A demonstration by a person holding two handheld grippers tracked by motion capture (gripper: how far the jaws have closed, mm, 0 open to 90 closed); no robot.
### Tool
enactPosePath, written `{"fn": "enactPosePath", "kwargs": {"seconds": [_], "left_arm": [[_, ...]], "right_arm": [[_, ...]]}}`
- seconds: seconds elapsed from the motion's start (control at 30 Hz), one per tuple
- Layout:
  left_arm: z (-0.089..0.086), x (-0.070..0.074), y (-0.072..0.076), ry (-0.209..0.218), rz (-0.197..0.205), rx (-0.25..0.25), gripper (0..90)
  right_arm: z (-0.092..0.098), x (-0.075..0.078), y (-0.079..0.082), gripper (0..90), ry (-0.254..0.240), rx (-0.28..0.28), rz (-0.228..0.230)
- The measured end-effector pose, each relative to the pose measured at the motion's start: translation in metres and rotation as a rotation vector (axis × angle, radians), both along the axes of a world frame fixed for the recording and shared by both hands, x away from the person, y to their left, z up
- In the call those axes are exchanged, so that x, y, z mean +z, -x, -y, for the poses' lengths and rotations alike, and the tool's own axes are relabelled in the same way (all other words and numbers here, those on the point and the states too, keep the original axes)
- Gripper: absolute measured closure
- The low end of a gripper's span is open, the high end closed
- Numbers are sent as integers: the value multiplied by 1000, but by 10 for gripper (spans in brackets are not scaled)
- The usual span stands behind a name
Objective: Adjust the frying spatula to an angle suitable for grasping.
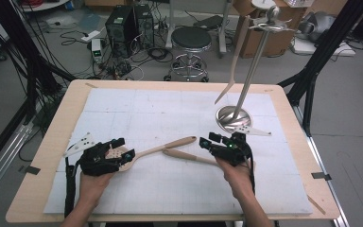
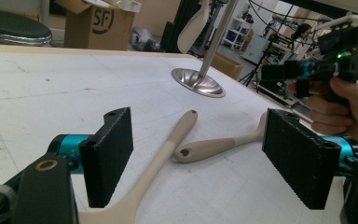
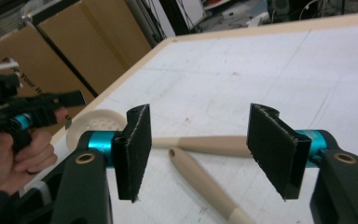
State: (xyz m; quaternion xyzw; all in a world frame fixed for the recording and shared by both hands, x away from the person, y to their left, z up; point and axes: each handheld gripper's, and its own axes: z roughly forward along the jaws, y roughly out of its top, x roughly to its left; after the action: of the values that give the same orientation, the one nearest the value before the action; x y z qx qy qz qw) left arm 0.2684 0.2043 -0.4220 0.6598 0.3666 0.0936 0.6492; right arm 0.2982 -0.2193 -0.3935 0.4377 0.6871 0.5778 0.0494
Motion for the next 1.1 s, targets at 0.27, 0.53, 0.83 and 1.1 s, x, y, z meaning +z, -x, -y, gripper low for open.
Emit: {"fn": "enactPosePath", "kwargs": {"seconds": [0.27,0.53,0.83,1.1], "left_arm": [[-1,0,0,-9,-9,3,250],[1,0,1,-13,-10,4,250],[0,-1,0,-12,-9,3,250],[2,-2,0,-11,-11,0,250]], "right_arm": [[-19,-18,-2,720,64,85,-49],[-37,-40,-8,895,108,117,-112],[-55,-58,-9,896,130,173,-171],[-69,-72,-16,899,148,251,-280]]}}
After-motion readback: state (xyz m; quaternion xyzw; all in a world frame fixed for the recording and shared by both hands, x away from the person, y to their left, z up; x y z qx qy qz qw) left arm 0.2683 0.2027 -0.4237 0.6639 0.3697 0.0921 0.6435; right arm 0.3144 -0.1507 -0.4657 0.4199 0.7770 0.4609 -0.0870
